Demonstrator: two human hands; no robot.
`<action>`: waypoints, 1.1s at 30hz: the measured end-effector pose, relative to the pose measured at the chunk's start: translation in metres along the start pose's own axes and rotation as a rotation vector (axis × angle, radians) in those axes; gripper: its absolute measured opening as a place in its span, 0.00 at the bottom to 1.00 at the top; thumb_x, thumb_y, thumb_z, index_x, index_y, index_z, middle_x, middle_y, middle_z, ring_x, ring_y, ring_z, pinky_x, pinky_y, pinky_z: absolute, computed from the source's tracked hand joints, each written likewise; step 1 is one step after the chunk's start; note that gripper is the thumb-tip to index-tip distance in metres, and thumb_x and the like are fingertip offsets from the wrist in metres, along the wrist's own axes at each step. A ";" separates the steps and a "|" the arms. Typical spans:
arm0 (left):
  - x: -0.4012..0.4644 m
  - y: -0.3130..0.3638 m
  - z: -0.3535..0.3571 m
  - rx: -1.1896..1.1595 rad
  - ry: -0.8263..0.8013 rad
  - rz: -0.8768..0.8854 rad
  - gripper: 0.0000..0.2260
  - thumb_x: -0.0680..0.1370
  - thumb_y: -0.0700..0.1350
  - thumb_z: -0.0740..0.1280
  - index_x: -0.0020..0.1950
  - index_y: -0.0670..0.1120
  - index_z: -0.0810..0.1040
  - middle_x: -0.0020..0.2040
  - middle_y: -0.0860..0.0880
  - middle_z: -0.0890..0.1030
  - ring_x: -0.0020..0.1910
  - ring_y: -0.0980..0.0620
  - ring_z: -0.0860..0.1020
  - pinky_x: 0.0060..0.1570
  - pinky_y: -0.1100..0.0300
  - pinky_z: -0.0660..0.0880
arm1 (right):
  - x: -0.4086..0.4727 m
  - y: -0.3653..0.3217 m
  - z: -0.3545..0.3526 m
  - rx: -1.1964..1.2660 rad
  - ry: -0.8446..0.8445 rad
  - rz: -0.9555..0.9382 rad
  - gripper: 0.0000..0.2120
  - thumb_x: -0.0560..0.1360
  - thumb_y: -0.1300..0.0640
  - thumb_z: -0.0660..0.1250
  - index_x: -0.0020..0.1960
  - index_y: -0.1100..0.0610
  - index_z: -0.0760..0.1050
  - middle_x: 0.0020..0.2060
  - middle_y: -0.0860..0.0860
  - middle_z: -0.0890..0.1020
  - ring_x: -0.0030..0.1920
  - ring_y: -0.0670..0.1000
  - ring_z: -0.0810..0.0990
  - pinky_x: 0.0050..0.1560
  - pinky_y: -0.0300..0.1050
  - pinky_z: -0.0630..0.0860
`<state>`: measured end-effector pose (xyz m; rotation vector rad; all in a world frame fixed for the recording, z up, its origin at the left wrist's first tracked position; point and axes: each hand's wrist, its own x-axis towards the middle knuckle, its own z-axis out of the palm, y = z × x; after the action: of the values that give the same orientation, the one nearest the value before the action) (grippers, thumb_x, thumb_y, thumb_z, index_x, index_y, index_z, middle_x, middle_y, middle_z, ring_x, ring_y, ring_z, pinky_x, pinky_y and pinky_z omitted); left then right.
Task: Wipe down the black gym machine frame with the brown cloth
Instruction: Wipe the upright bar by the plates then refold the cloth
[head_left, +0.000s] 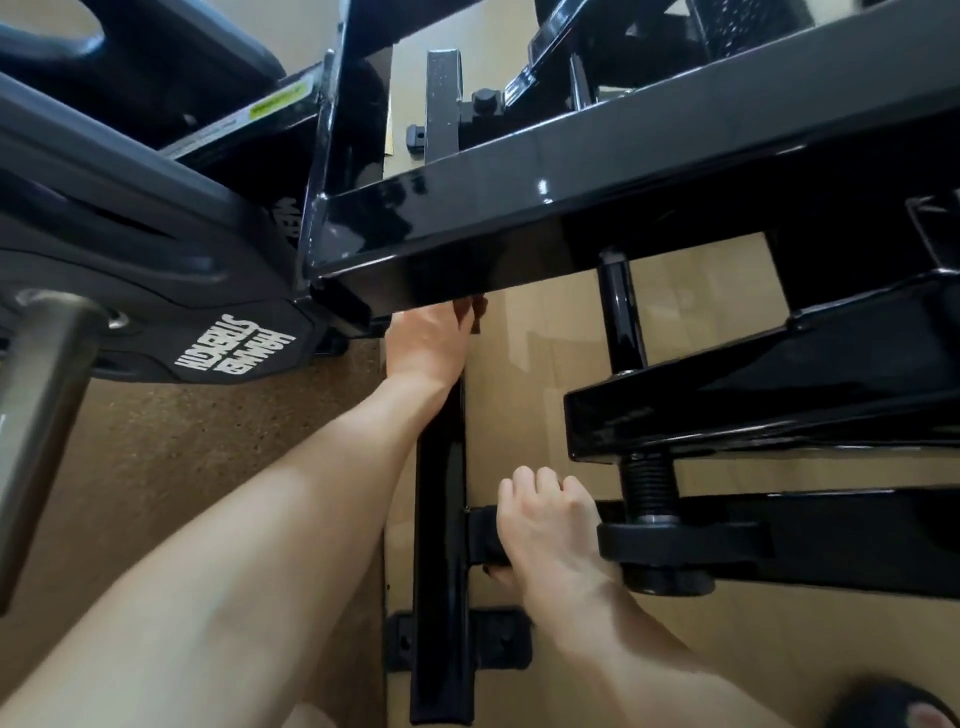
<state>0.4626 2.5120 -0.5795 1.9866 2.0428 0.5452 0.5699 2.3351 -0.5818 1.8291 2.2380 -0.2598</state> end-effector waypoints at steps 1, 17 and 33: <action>0.008 0.002 0.001 0.028 -0.027 0.000 0.13 0.85 0.51 0.62 0.57 0.42 0.81 0.49 0.44 0.83 0.48 0.43 0.82 0.52 0.45 0.82 | 0.000 0.001 0.002 0.009 -0.001 0.005 0.28 0.38 0.57 0.86 0.27 0.61 0.71 0.25 0.57 0.70 0.25 0.56 0.71 0.27 0.45 0.66; -0.206 -0.020 -0.022 -0.122 -0.095 -0.091 0.13 0.79 0.52 0.65 0.61 0.48 0.73 0.70 0.50 0.69 0.62 0.42 0.75 0.48 0.41 0.81 | -0.010 0.005 -0.023 -0.086 -0.096 -0.069 0.13 0.78 0.52 0.71 0.57 0.57 0.72 0.51 0.54 0.76 0.54 0.56 0.78 0.53 0.50 0.72; -0.187 -0.017 -0.023 -0.069 -0.101 -0.114 0.15 0.81 0.50 0.67 0.65 0.50 0.69 0.67 0.46 0.67 0.57 0.43 0.76 0.49 0.44 0.81 | -0.006 0.007 -0.019 -0.141 -0.154 -0.066 0.27 0.72 0.39 0.76 0.60 0.56 0.72 0.53 0.54 0.76 0.54 0.56 0.78 0.57 0.52 0.74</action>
<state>0.4469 2.3233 -0.5823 1.8075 2.0330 0.4746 0.5762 2.3364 -0.5620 1.6097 2.1549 -0.2388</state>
